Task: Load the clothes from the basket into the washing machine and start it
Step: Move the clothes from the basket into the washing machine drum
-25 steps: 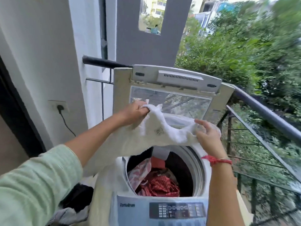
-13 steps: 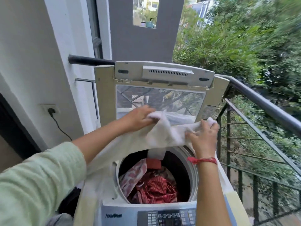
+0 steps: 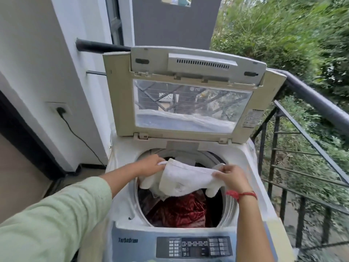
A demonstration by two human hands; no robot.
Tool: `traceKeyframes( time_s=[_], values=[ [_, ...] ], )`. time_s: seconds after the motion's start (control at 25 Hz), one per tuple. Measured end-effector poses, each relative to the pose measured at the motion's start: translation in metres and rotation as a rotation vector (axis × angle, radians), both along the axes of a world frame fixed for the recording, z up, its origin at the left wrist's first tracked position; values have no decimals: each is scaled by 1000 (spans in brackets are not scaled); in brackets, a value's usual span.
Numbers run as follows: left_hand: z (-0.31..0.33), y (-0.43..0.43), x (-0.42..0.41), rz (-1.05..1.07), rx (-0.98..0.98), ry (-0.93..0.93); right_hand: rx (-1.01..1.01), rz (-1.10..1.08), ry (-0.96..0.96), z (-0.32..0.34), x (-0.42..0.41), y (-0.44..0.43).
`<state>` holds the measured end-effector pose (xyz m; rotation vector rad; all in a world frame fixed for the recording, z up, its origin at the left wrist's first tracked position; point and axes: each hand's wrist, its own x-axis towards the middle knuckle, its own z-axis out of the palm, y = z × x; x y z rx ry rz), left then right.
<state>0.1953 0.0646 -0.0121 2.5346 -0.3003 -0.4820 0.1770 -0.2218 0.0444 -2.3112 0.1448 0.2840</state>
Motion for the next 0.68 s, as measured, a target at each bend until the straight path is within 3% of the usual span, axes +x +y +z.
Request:
traceKeyframes(
  time_s=[0.16,0.2,0.28,0.36,0.44,0.6,0.68],
  values=[
    [-25,1,-6,157,92,-52,-144,31,-118,-48,12,24],
    [-36,0,-12,84,158,-14,-225,121,8,-56,14,28],
    [-55,-4,-31,-142,317,237,-353,332,423,-72,10,35],
    [-64,-10,-49,-259,415,474,-471,497,579,-81,0,42],
    [-56,-11,-56,-196,297,454,-520,541,427,-79,-7,50],
    [-15,13,-62,8,20,209,-233,338,212,-57,-5,71],
    [6,37,-76,180,-153,-4,-94,331,68,-39,-8,98]
  ],
)
